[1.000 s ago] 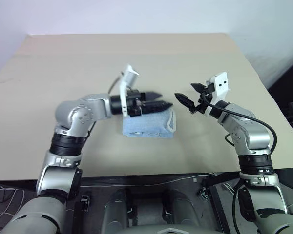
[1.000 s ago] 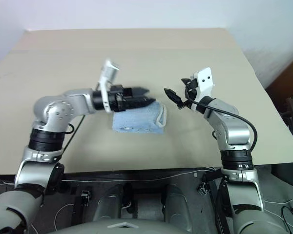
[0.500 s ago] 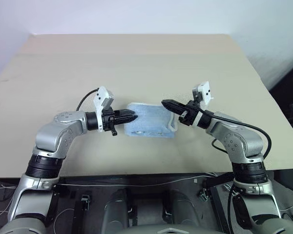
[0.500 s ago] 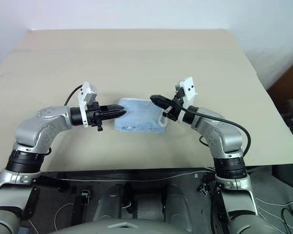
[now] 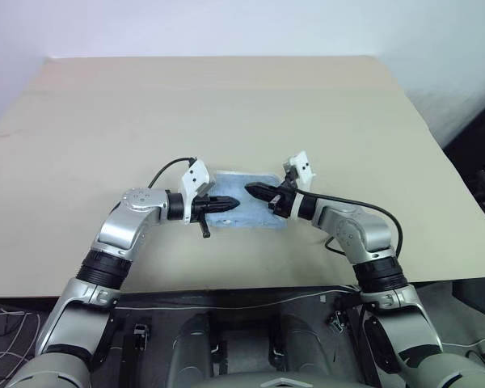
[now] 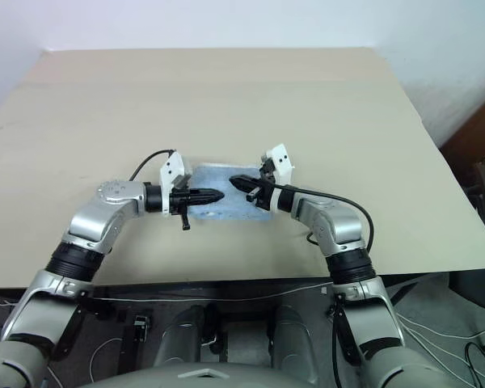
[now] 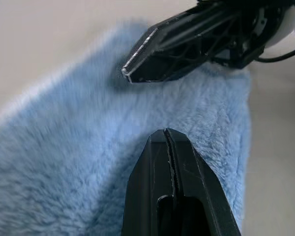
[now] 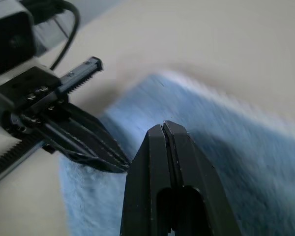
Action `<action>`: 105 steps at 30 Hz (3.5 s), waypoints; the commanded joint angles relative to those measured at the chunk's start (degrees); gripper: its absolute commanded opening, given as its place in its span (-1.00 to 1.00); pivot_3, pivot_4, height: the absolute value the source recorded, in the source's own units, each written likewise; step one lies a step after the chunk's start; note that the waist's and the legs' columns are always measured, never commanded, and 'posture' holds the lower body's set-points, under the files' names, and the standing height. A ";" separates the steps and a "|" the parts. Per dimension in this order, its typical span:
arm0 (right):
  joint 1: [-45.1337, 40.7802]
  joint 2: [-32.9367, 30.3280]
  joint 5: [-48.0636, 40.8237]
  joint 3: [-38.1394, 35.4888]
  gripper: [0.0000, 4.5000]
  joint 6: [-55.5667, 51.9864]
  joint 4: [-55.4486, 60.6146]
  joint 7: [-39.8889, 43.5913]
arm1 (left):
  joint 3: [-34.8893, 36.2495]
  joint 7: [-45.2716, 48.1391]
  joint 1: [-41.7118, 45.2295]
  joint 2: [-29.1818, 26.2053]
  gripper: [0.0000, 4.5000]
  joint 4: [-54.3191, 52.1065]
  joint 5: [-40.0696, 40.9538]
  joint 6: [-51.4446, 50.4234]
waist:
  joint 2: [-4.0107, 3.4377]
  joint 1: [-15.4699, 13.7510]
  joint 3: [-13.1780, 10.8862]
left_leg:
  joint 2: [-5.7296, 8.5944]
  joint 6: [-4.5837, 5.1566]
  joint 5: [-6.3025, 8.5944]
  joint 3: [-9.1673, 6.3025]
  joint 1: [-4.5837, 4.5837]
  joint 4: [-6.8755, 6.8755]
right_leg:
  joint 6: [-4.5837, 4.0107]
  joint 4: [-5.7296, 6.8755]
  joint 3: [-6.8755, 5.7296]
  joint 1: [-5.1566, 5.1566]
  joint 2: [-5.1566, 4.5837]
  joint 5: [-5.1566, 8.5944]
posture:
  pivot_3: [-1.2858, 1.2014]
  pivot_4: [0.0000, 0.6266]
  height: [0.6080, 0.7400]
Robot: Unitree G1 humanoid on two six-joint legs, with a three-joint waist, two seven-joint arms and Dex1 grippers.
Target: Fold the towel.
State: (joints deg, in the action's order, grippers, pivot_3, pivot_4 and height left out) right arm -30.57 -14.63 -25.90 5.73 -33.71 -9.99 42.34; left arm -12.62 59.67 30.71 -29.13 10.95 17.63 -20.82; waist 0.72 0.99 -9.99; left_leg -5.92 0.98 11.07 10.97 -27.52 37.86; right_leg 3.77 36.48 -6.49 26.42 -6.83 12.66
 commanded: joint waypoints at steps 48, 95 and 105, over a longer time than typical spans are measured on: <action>-12.34 -15.83 -5.73 1.09 1.00 -28.52 -13.48 21.66 | 15.26 -8.66 -15.84 -4.73 0.97 -17.48 -0.10 8.98 | -0.16 0.22 0.17 | -0.05 0.07 0.07 0.02 0.00 -0.04 | -0.06 -0.13 -0.01 0.24 -0.03 0.00 | 0.03 -0.52 0.27; -19.40 -6.44 -19.42 -47.87 -0.99 -31.94 -6.48 -13.13 | 14.02 -7.66 -12.35 -3.81 1.00 -9.49 -1.41 12.73 | -0.18 -0.17 0.20 | -0.39 0.02 0.04 0.46 -0.52 0.15 | -0.16 0.34 0.00 0.89 0.03 -0.10 | 0.03 -0.52 0.27; -16.10 -2.58 -17.00 -53.46 -0.99 -7.72 -7.40 -29.54 | 14.34 -7.16 -11.07 -4.28 1.00 -7.54 -1.94 13.49 | -0.25 0.06 0.17 | -0.38 0.00 0.02 0.51 -0.49 0.15 | -0.03 0.47 0.00 0.89 0.04 -0.14 | 0.03 -0.52 0.27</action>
State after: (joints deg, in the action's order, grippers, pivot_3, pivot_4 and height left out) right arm -47.02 -17.17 -42.92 -47.48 -44.85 -18.98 14.03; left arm 0.90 52.58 18.80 -33.11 4.30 15.50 -8.22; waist 0.47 1.05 -9.83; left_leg -6.30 0.98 11.09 11.48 -28.01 38.02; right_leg 3.74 36.95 -6.49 27.31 -6.79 12.52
